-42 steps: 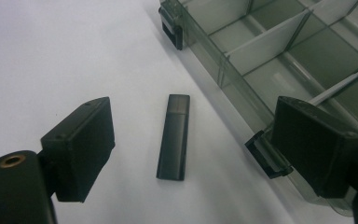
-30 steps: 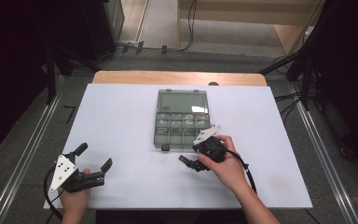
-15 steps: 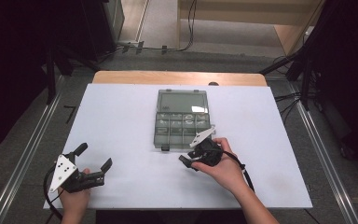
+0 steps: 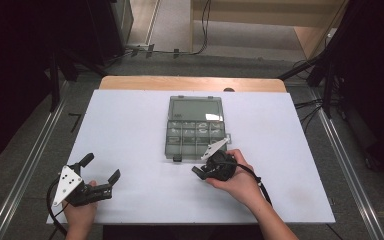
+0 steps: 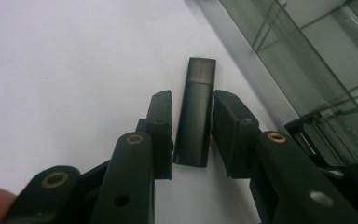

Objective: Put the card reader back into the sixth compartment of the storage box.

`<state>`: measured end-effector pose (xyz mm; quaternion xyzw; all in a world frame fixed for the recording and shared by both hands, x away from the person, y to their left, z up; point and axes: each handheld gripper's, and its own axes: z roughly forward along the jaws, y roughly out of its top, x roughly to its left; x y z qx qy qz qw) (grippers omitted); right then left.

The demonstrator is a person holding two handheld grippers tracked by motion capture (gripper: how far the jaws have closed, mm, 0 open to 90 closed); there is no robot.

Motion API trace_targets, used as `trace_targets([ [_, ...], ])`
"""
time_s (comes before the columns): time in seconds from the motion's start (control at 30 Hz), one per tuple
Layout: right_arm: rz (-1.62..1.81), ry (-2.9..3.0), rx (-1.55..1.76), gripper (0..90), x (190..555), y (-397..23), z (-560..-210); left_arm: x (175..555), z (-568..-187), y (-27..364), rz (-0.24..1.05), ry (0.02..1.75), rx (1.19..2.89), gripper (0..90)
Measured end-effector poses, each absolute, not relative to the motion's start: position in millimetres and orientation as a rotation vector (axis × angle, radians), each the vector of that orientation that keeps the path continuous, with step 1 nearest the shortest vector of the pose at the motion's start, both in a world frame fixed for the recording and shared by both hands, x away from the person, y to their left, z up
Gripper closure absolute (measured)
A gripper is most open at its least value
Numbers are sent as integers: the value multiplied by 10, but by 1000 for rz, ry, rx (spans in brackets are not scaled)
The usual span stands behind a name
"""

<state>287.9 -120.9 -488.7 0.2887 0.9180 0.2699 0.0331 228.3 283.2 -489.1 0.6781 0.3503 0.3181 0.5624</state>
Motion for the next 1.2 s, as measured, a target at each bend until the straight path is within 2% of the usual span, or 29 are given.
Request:
trace_targets([
  [0.27,755,2816,855,710,2855,-1163,-4920,2284,-4891,2833,749,826,1596,0],
  [1.2,853,2783,918,712,2906,-1283,-4767,2283,-4891,2829,751,826,1597,0],
])
